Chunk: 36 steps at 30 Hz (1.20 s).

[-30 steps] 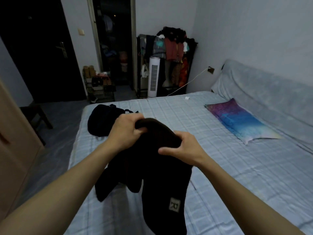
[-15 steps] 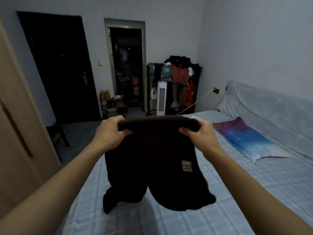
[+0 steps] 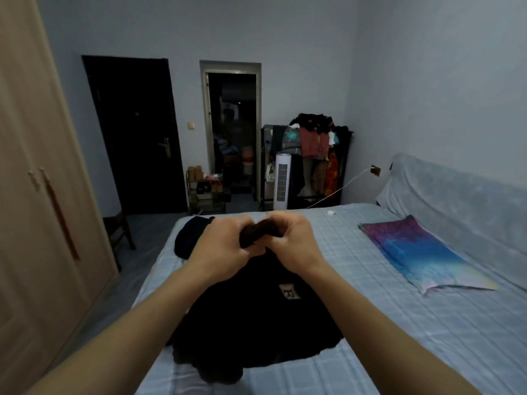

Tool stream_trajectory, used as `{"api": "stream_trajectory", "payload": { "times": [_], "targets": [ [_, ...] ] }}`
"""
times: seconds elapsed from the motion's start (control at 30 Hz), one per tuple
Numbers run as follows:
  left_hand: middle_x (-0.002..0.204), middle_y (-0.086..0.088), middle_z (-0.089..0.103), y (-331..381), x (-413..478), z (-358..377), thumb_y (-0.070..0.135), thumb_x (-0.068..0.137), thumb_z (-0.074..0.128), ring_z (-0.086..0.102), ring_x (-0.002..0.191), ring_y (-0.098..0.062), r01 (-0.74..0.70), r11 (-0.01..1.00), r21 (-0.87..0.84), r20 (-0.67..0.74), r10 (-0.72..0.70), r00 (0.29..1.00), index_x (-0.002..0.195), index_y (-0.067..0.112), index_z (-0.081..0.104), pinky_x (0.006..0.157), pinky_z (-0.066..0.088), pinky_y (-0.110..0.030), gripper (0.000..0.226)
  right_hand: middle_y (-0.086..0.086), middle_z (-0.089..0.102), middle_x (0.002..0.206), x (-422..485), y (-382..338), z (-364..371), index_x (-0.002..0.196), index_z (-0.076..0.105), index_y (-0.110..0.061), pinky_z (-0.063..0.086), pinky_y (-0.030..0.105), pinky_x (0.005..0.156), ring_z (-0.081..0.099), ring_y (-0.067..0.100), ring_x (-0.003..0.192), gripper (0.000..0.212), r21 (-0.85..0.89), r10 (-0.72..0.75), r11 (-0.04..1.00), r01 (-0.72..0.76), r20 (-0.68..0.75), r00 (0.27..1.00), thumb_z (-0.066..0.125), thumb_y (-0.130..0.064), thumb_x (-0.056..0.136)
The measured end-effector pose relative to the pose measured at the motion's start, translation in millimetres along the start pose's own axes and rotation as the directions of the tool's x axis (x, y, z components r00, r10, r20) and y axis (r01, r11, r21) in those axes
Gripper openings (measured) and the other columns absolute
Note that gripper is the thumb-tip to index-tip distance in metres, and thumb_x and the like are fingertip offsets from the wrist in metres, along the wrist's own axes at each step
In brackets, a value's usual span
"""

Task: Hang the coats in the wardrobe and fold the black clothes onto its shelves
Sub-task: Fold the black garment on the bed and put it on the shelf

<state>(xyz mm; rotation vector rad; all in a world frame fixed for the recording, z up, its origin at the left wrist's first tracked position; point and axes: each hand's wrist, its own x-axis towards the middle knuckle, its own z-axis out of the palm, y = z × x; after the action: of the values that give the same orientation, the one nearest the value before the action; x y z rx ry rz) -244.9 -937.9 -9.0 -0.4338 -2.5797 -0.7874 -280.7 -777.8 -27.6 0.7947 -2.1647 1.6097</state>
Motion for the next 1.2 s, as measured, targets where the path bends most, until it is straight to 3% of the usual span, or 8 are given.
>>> {"api": "stream_trajectory", "payload": {
  "times": [0.1,0.27,0.43,0.53,0.7,0.9,1.07,1.2],
  "targets": [
    [0.066,0.005,0.064,14,-10,-10,0.029,0.07,0.083,0.061,0.063,-0.012,0.01,0.999,0.048,0.071,-0.014,0.997,0.071,0.024,0.064,0.06,0.051,-0.039,0.019,0.004,0.071,0.075,-18,-8,-5,0.077,0.07,-0.018,0.054,0.032,0.065,0.069,0.016,0.072,0.021,0.073,0.032,0.997,-0.037,0.067,0.997,0.078,0.0,0.072],
    [0.07,0.005,0.067,17,-30,-36,0.023,0.07,0.084,0.064,0.069,-0.012,0.037,0.998,0.051,0.008,-0.037,0.999,0.074,0.023,0.069,0.066,0.055,-0.041,0.016,0.004,0.073,0.099,-52,-22,-11,0.106,0.067,-0.013,0.056,0.034,0.086,0.07,0.018,0.095,0.021,0.173,0.104,0.974,-0.145,0.227,0.968,0.073,-0.016,0.086],
    [0.077,0.006,0.069,8,-54,-81,0.022,0.074,0.084,0.065,0.074,-0.006,0.097,0.995,-0.023,-0.198,-0.099,0.975,0.079,0.023,0.071,0.062,0.05,-0.022,0.014,-0.009,0.071,0.101,-103,-13,11,0.111,0.063,-0.032,0.058,0.028,0.082,0.068,0.002,0.091,0.055,-0.154,0.332,0.942,-0.298,0.298,0.895,0.087,-0.038,0.061],
    [0.079,0.005,0.069,1,-70,-104,0.023,0.075,0.083,0.063,0.075,-0.005,0.115,0.993,-0.042,-0.288,-0.122,0.95,0.081,0.024,0.071,0.061,0.044,-0.017,0.014,-0.01,0.069,0.1,-128,-18,35,0.111,0.062,-0.032,0.058,0.024,0.078,0.067,0.001,0.088,0.051,-0.182,0.413,0.909,-0.375,0.272,0.869,0.081,-0.033,0.064],
    [0.079,0.006,0.068,-20,-101,-130,0.023,0.077,0.082,0.064,0.077,-0.006,0.154,0.986,-0.069,-0.345,-0.169,0.923,0.082,0.022,0.07,0.065,0.049,-0.02,0.013,-0.009,0.066,0.09,-141,-40,62,0.107,0.061,-0.026,0.052,0.02,0.064,0.063,0.005,0.08,0.038,-0.409,0.449,0.854,-0.321,0.269,0.852,0.068,-0.014,0.071],
    [0.081,0.009,0.069,-52,-141,-175,0.025,0.078,0.081,0.064,0.078,-0.001,0.149,0.98,-0.132,-0.288,-0.182,0.94,0.082,0.025,0.07,0.062,0.044,-0.013,0.012,-0.008,0.06,0.066,-131,-60,84,0.08,0.065,-0.024,0.042,0.025,0.053,0.064,0.021,0.07,0.019,-0.598,0.234,0.748,-0.288,-0.168,0.958,0.057,-0.009,0.072],
    [0.087,0.001,0.074,-66,-172,-237,0.029,0.073,0.079,0.07,0.082,-0.008,0.036,0.974,-0.225,-0.106,-0.061,0.992,0.091,0.017,0.073,0.07,0.057,-0.024,0.022,0.0,0.073,0.085,-101,-97,75,0.097,0.071,-0.027,0.053,0.033,0.066,0.067,0.026,0.081,0.02,-0.629,-0.056,0.76,-0.165,-0.316,0.947,0.069,-0.02,0.078],
    [0.094,-0.004,0.075,-69,-184,-284,0.02,0.065,0.083,0.072,0.09,-0.017,0.101,0.938,-0.332,-0.025,-0.116,0.993,0.096,0.014,0.073,0.072,0.06,-0.027,0.033,-0.002,0.07,0.08,-65,-143,61,0.091,0.069,-0.018,0.054,0.028,0.068,0.066,0.016,0.073,0.01,-0.532,-0.287,0.845,0.064,-0.35,0.892,0.071,-0.021,0.081]
  ]
}}
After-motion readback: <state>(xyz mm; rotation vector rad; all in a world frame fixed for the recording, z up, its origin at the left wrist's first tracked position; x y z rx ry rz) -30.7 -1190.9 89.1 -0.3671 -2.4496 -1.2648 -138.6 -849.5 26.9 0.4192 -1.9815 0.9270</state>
